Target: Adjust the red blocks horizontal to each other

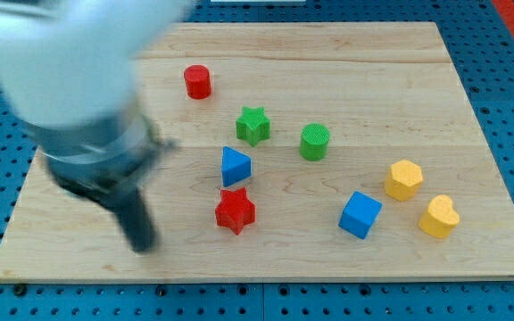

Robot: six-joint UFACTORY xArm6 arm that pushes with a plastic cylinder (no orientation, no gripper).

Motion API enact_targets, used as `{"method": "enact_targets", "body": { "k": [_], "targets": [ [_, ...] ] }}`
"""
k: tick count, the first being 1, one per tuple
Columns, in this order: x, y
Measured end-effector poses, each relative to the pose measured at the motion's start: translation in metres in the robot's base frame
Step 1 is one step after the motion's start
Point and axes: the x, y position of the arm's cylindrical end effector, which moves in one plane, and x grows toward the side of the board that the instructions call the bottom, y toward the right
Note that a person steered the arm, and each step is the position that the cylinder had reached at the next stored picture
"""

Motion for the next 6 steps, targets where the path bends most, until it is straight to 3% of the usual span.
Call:
{"method": "enact_targets", "body": {
  "k": [1, 2, 3, 4, 5, 6],
  "targets": [
    [-0.076, -0.054],
    [-0.169, -0.031],
    [-0.248, 0.029],
    [-0.272, 0.071],
    [-0.220, 0.086],
    [-0.151, 0.035]
  ]
}}
